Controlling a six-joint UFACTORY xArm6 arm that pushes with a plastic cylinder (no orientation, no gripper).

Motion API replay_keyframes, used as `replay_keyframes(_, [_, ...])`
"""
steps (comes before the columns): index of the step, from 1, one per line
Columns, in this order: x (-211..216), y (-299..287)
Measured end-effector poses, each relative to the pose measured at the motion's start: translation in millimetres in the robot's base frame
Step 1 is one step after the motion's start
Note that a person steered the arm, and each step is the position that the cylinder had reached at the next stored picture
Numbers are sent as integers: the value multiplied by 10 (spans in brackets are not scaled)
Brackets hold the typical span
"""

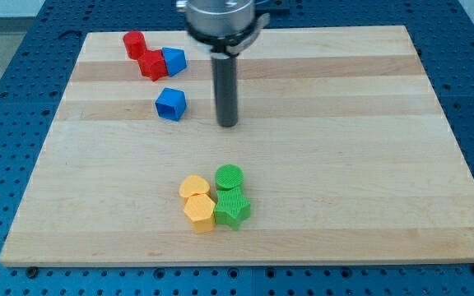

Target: Push the blue cube towards the group of blocks

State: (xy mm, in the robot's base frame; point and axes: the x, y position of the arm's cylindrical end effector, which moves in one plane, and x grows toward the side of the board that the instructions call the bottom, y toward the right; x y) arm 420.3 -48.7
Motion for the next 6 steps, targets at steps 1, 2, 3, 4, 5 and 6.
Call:
replay_keyframes(1, [27, -449])
replay_keyframes(2, [-158, -890])
replay_keyframes(3, [-443, -945])
replay_keyframes(4, [-550, -765])
replay_keyframes(5, [-709, -759])
replay_keyframes(6, [-997, -904])
